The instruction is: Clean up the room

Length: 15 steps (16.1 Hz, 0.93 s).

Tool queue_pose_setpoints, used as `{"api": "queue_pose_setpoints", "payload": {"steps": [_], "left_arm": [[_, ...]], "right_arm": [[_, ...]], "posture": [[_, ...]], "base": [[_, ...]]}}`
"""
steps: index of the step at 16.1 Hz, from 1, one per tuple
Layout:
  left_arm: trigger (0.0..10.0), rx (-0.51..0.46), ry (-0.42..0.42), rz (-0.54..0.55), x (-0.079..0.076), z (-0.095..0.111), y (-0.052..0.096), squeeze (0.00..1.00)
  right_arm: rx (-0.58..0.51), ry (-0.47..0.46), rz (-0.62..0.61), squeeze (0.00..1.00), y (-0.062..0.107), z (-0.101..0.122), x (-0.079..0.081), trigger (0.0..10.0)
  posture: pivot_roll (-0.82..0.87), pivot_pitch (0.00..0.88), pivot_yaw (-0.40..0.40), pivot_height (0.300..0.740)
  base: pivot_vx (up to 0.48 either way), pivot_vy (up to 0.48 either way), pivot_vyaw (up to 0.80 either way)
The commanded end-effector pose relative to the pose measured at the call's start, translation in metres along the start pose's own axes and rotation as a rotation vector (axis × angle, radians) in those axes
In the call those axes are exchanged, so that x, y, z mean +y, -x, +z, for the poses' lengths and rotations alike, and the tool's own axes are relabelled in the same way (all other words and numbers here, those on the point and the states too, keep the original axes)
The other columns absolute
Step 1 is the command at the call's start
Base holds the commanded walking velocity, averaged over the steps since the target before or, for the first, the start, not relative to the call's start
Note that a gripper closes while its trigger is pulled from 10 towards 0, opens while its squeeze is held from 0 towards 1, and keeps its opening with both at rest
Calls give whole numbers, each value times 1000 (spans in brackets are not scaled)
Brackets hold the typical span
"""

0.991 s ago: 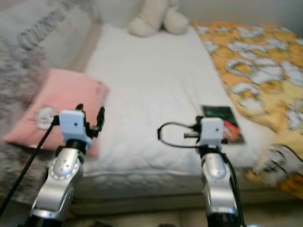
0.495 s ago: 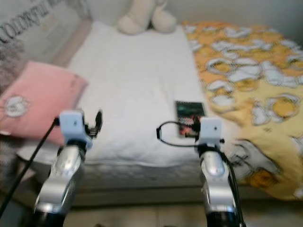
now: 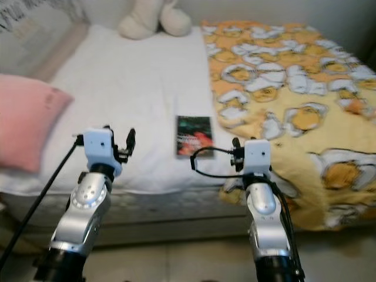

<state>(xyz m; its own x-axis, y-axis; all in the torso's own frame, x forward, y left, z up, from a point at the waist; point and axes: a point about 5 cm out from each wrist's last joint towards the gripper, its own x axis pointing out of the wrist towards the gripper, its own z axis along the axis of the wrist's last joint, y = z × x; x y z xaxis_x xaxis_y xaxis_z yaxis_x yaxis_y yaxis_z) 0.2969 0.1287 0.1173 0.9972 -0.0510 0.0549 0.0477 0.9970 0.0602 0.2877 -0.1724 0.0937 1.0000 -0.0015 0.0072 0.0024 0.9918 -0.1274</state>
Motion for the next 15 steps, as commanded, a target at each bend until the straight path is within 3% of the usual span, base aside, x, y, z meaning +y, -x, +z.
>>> {"api": "queue_pose_setpoints", "payload": {"steps": [1,5,10,13,15], "left_arm": [[10000,17,3,10,8,-3,2,0],[10000,-1,53,16,7,-2,3,0],[10000,-10,52,4,6,0,2,0],[10000,-40,40,-45,-3,6,1,0],[10000,-34,40,-38,-3,4,1,0]], "right_arm": [[-4,-5,41,0,-3,2,10,10000],[19,-31,47,0,-2,-3,9,10000],[31,-33,65,0,-4,-6,11,10000],[29,-33,77,0,-8,-5,13,10000],[22,12,65,0,-9,-3,12,10000]], "posture": [[-85,0,43,740],[-83,0,39,740],[-80,0,39,740],[-78,0,35,740],[-79,0,32,740]], "base": [[0,0,0],[441,0,0],[480,0,0],[480,0,0],[480,0,0]]}}
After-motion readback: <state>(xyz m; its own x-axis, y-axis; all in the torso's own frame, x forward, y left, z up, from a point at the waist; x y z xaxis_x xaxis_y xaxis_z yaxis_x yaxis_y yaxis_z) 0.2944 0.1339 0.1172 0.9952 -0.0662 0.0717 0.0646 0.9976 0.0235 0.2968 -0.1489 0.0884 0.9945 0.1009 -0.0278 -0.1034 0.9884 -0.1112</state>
